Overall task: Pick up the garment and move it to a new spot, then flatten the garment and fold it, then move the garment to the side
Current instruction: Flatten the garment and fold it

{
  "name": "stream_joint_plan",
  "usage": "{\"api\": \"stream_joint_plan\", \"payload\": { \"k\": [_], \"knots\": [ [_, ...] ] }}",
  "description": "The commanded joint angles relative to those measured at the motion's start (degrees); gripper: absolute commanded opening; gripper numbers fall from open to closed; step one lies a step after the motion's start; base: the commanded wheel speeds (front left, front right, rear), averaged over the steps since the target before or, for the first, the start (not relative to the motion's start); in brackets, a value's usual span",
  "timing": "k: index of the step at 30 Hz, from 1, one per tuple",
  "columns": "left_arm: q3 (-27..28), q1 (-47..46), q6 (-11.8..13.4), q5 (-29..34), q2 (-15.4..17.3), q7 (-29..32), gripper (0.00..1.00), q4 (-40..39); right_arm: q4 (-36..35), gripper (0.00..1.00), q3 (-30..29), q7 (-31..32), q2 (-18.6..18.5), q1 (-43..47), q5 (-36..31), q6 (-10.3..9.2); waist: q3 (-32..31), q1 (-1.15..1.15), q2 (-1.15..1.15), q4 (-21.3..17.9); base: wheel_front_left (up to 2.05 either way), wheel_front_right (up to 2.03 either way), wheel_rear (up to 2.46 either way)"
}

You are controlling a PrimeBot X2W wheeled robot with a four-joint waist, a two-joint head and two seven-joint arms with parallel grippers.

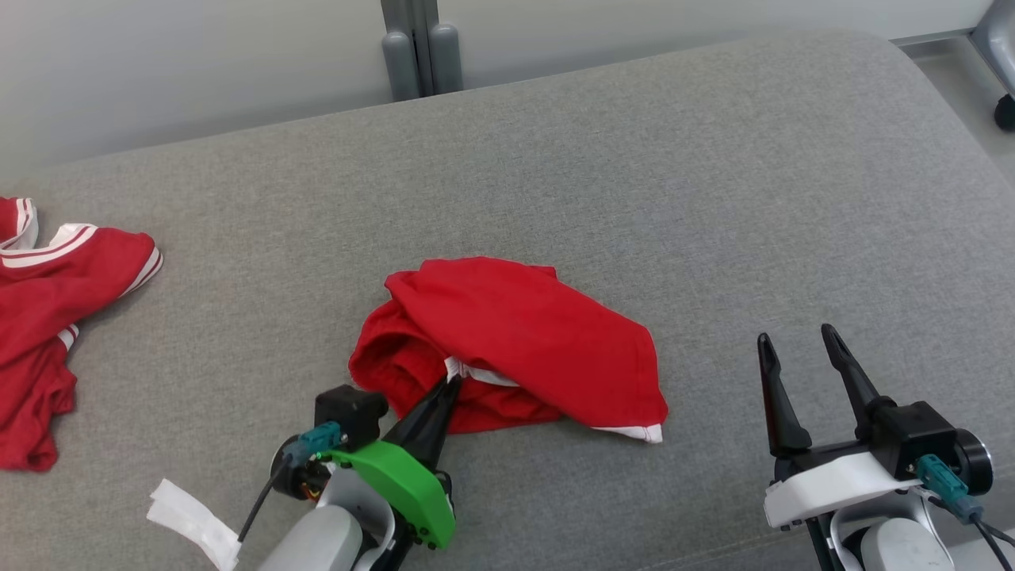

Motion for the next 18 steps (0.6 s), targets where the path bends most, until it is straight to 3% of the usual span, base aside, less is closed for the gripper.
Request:
{"api": "stream_joint_plan", "payload": {
  "k": [1, 8, 13, 18],
  "knots": [
    [-0.05, -1.76, -0.15, -1.31, 0.78, 0.73, 0.0, -1.19, 0.0, 1.0, 0.02, -0.16, -0.15, -0.66, 0.45, -0.06, 0.0, 0.0, 0.0, -0.17, 0.0, 0.0, 0.0],
    [1.34, -5.77, 0.45, -6.57, 5.37, 9.91, 0.0, -11.76, 0.51, 1.0, 0.17, -0.16, -0.14, -0.43, 1.7, -0.06, -0.32, 0.0, 0.0, -1.21, 0.0, 0.0, 0.0],
    [3.22, -11.42, 3.2, -7.07, 9.61, 19.2, 0.0, -18.94, 0.95, 1.0, 0.98, -0.16, -0.13, -0.63, 2.57, -0.06, -0.36, 0.0, 0.0, -2.66, 0.0, 0.0, 0.0],
    [4.88, -18.96, 5.3, -5.84, 12.22, 24.61, 0.0, -20.3, 1.44, 1.0, 1.59, -0.16, -0.14, -1.52, 3.71, -0.06, -0.47, 0.0, 0.0, -5.12, 0.0, 0.0, 0.0]
  ]
}}
